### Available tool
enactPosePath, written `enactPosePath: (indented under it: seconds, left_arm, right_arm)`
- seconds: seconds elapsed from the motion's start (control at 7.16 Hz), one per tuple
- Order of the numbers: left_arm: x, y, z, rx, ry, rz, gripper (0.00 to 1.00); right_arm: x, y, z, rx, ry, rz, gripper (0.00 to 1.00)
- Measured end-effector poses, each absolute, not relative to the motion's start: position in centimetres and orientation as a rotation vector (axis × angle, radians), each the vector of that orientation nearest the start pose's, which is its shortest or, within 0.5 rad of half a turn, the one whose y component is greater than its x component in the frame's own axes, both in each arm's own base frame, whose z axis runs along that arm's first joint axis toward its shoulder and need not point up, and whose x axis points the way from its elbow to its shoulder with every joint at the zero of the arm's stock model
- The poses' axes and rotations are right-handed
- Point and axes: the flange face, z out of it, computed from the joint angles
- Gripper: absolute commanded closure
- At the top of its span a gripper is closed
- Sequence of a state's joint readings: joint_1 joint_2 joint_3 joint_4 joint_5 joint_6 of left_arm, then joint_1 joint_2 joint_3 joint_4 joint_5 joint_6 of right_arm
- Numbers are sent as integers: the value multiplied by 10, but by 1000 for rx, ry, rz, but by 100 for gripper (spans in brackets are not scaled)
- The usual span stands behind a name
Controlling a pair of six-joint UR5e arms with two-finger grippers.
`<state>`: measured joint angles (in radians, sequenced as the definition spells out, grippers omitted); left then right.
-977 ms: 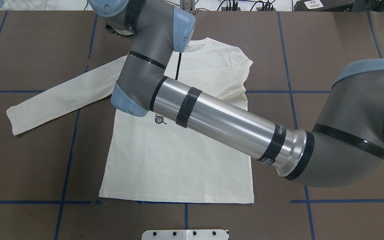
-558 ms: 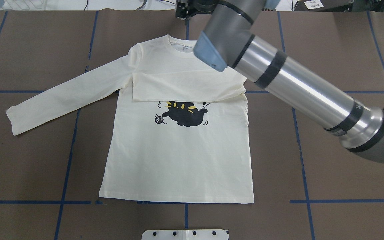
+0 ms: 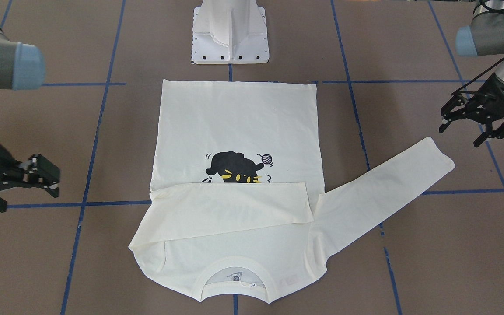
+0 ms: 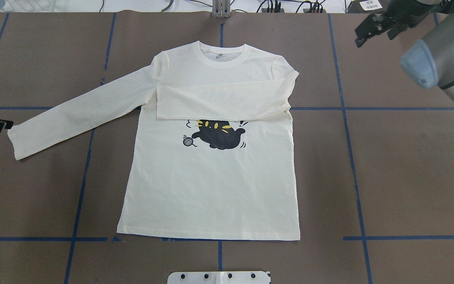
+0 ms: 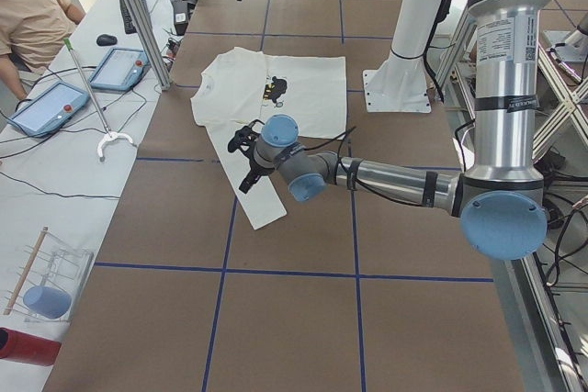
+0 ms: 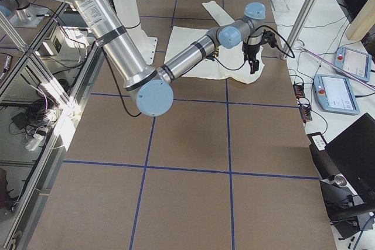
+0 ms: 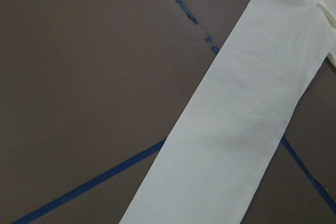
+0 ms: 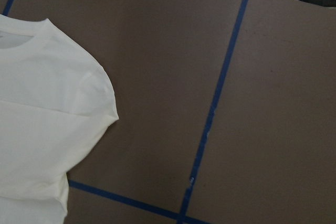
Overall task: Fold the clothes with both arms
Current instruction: 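Withdraw the right arm while moving the left gripper to the other cuff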
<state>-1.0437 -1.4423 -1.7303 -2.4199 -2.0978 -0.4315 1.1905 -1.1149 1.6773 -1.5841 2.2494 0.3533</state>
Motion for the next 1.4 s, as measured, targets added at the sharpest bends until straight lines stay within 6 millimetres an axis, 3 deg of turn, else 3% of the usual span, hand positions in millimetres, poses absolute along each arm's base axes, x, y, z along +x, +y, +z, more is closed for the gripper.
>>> enactPosePath:
  seconds: [0.14, 0.28, 0.42, 0.7, 0.84, 1.26, 1.4]
  left_arm:
    - [177, -422, 571, 523, 807, 334, 0]
    - [188, -401, 589, 513, 777, 354, 0]
    - [200, -389, 602, 507, 747, 370, 1]
    - [230, -383, 616, 487, 728, 405, 26]
    - [240, -384, 619, 483, 728, 417, 32]
    - [249, -388, 617, 495, 736, 435, 33]
    - [249, -388, 617, 496, 737, 436, 41]
  right_arm:
    - [-126, -596, 392, 246, -815, -221, 0]
    - [-92, -567, 421, 245, -814, -222, 0]
    - [-73, -545, 436, 243, -810, -216, 0]
    - [-61, -530, 444, 244, -809, -210, 0]
    - [-60, -528, 444, 244, -809, -210, 0]
    - [-59, -527, 442, 249, -811, -210, 0]
    - [-59, -527, 441, 250, -810, -210, 0]
